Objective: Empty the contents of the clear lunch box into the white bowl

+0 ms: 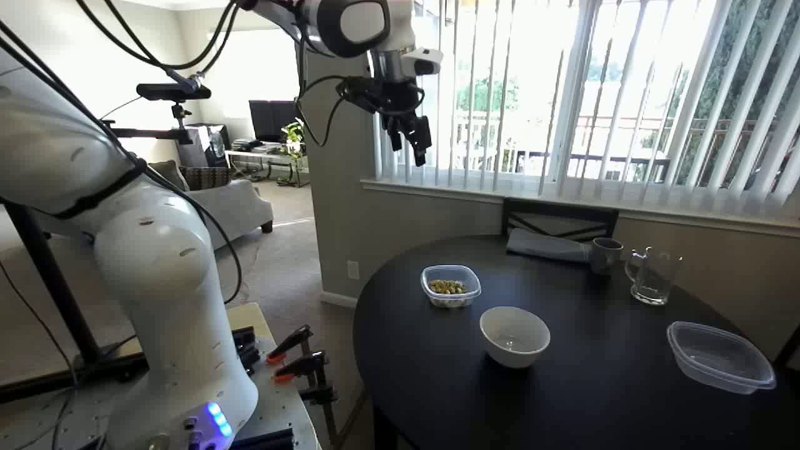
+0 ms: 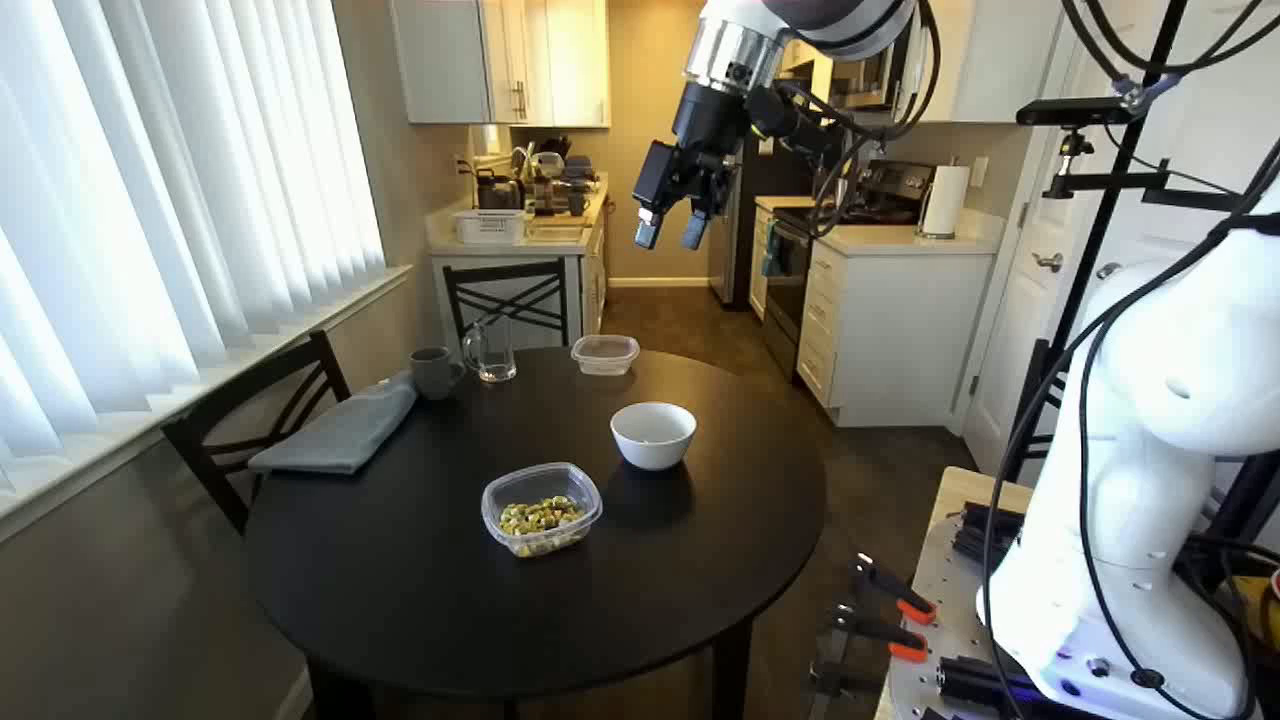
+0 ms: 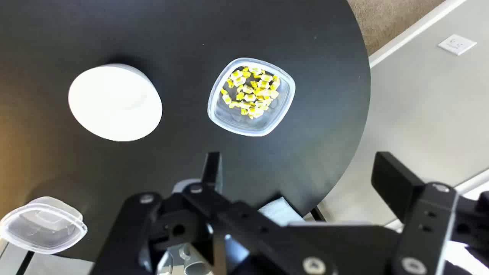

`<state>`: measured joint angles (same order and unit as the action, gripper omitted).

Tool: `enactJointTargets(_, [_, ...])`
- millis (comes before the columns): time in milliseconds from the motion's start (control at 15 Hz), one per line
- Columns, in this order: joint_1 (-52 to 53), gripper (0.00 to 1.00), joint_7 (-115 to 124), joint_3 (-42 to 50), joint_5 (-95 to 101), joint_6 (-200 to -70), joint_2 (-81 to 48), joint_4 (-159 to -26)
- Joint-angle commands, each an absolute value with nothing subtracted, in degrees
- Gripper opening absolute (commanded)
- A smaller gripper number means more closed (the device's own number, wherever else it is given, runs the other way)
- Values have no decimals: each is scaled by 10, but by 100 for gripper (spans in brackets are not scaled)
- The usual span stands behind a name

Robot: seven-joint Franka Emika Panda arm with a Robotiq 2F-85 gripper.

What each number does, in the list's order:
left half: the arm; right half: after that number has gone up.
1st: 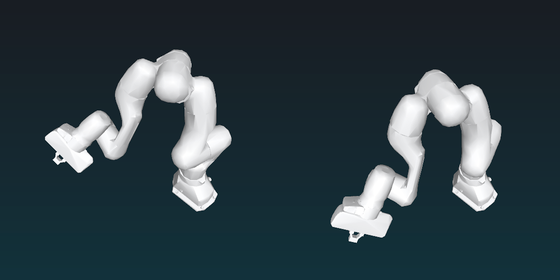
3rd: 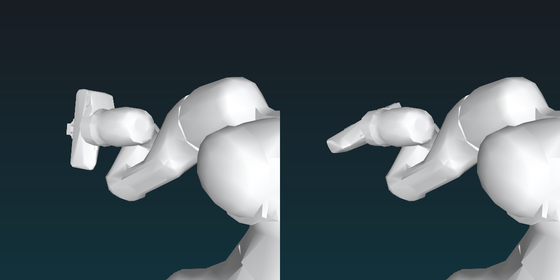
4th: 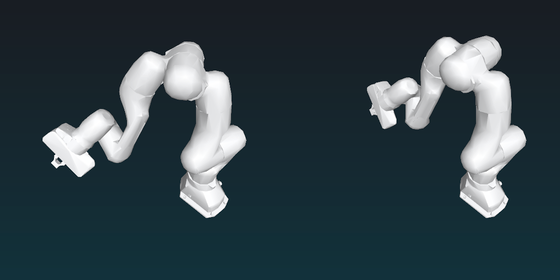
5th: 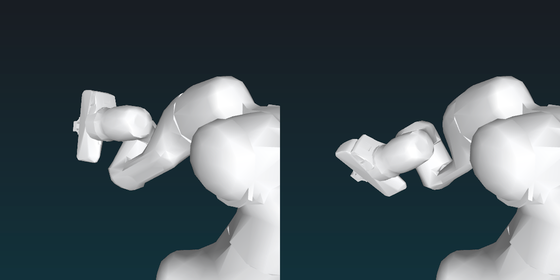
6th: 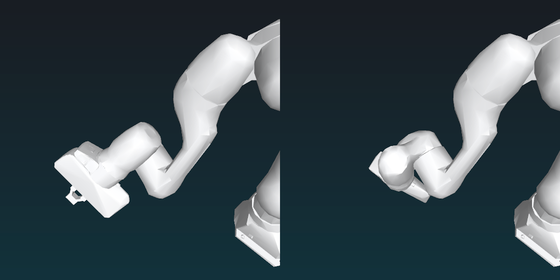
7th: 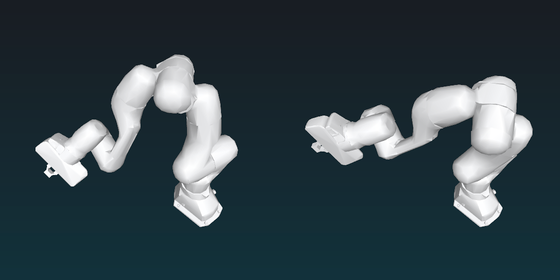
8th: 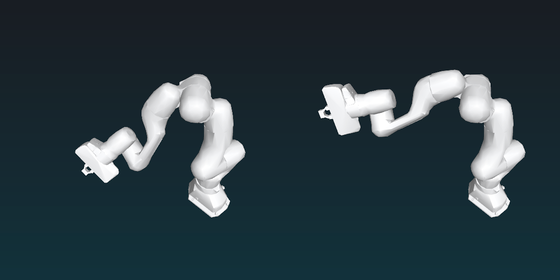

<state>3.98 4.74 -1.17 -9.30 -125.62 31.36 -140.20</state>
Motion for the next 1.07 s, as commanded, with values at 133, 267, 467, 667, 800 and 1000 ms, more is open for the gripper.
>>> enactJointTargets(133, [36,100,46,-15,-95,-1255,313,-1401])
enactJointTargets(267, [36,100,46,-15,-95,-1255,313,-1401])
enactJointTargets(467, [36,100,60,-24,-97,-1288,257,-1373])
enactJointTargets(667, [28,100,84,-42,-83,-1401,162,-1359])
enactJointTargets(800, [19,100,112,-49,-63,-1470,95,-1349])
enactJointTargets(1000, [12,100,146,-41,-36,-1543,-16,-1324])
